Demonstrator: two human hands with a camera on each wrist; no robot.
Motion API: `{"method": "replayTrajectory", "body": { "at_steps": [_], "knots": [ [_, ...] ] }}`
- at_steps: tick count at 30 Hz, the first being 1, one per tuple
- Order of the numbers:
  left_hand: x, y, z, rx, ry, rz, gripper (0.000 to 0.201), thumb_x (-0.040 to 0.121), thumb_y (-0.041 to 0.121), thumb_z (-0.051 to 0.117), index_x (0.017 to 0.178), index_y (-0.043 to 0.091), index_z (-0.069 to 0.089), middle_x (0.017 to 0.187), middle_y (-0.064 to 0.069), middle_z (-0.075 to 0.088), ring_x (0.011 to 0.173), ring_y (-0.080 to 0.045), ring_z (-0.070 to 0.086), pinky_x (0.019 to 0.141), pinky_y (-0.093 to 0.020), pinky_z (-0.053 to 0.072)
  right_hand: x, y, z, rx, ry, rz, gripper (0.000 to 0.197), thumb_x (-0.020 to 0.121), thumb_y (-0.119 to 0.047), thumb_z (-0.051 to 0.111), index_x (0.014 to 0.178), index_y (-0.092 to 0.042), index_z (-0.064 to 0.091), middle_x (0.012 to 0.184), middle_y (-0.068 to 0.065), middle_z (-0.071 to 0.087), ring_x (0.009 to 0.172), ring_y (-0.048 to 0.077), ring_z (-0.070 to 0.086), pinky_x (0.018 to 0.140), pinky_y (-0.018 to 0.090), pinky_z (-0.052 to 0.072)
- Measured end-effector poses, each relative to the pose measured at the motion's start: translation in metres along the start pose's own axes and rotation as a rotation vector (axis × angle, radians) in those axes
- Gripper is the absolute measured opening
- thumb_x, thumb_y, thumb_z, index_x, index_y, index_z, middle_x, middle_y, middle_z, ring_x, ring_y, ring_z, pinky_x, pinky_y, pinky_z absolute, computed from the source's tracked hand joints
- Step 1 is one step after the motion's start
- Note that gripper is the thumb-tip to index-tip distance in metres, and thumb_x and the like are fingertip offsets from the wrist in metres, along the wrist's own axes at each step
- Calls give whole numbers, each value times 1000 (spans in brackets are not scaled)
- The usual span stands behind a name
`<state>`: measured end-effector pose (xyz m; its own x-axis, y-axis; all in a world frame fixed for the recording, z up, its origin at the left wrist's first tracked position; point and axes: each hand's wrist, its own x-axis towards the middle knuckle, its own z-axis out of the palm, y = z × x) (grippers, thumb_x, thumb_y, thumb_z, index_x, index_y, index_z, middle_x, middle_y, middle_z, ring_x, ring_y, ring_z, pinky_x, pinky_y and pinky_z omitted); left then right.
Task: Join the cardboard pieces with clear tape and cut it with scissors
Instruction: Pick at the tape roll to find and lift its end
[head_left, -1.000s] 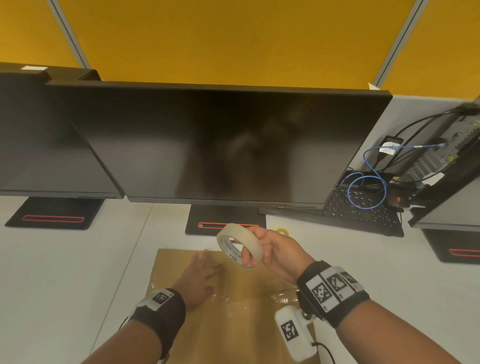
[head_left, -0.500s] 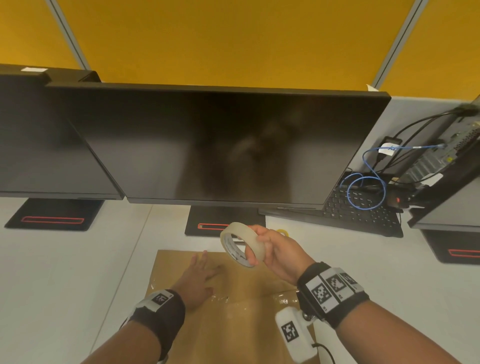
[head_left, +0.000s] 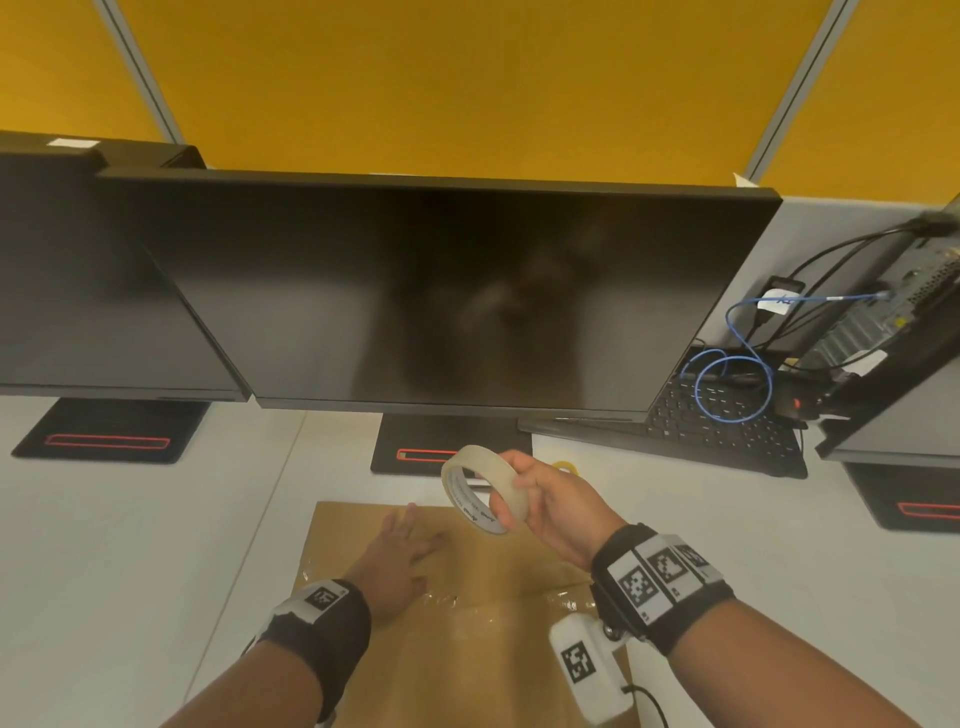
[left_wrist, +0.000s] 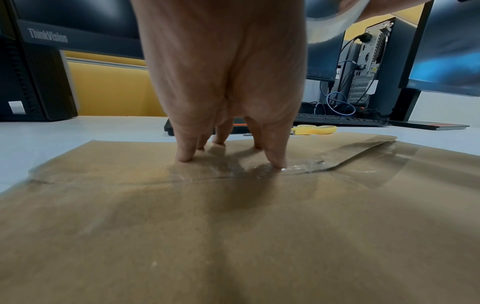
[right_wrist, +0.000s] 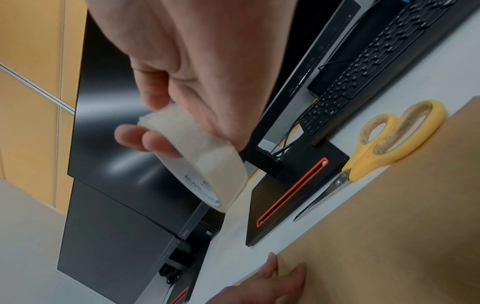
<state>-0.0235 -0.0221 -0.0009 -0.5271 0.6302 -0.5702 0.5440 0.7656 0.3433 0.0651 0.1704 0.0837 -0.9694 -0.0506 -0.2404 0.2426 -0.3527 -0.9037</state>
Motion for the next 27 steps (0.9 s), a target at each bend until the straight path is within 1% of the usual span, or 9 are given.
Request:
{"method": "replayTrajectory", "body": {
  "at_steps": [4, 7, 10, 12, 14, 18, 21, 24, 27],
  "knots": [
    [0, 0, 0, 7, 11, 3, 63, 94, 27, 53, 147, 39, 20, 158, -7, -14, 144, -34, -13, 117, -43, 7, 1, 3, -2, -21, -11, 27, 45, 78, -18, 32, 117, -7, 51, 59, 5, 50, 65, 9, 57, 86, 25, 41],
    [-1, 0, -1, -31, 11, -9, 63, 93, 26, 54, 146, 38, 22, 158, -6, -13, 145, -32, -12, 117, -43, 8, 1, 6, -5, -135, 17, 40, 51, 69, -12, 38, 116, 1, 53, 64, -4, 58, 81, 13, 54, 91, 29, 39],
    [-5, 7, -10, -144, 72, -12, 51, 94, 29, 52, 142, 33, 36, 159, -3, 5, 146, -27, 5, 117, -39, 14, 1, 8, -8, -165, 86, 46, 52, 59, -11, 44, 108, -13, 58, 70, -9, 61, 94, 22, 51, 91, 33, 40],
    [-9, 20, -19, -330, 262, 64, 28, 95, 33, 51, 122, 32, 54, 145, 2, 38, 134, -17, 36, 109, -30, 32, 2, 10, -8, -84, 102, 55, 47, 65, -11, 46, 111, -13, 56, 81, -5, 65, 100, 23, 54, 94, 33, 41],
    [-17, 43, -31, -577, 461, 173, 6, 94, 29, 51, 95, 30, 57, 113, 10, 56, 109, -2, 51, 89, -18, 41, 4, 10, -6, 62, 109, 58, 40, 81, -15, 45, 121, -10, 49, 96, 6, 67, 99, 22, 61, 94, 35, 44],
    [-30, 74, -52, -974, 512, 235, 20, 95, 6, 43, 96, 16, 60, 96, 8, 63, 90, 1, 58, 78, -10, 41, 8, 7, -5, 178, 185, 26, 22, 101, -7, 38, 119, -4, 50, 111, 15, 64, 104, 28, 63, 97, 41, 48],
    [-34, 81, -64, -1108, 469, 250, 18, 97, 13, 43, 101, 17, 60, 87, 18, 63, 84, 5, 59, 74, -5, 44, 8, 6, -5, 37, 207, 8, 11, 99, -4, 45, 107, -7, 52, 98, 7, 64, 103, 24, 62, 99, 39, 50],
    [-33, 82, -68, -1058, 450, 257, 10, 96, 16, 49, 102, 16, 58, 88, 10, 60, 82, -2, 58, 82, -18, 45, 4, 5, -5, -55, 184, -4, 10, 95, 1, 51, 92, -9, 52, 76, -4, 65, 83, 12, 64, 95, 36, 51],
    [-30, 78, -72, -990, 375, 275, 9, 95, 16, 52, 103, 12, 56, 90, 2, 64, 78, -4, 60, 78, -21, 47, 2, 6, -6, -199, 177, 4, 14, 90, -2, 62, 84, -14, 56, 76, -4, 69, 84, 14, 67, 94, 36, 52]
  ]
}}
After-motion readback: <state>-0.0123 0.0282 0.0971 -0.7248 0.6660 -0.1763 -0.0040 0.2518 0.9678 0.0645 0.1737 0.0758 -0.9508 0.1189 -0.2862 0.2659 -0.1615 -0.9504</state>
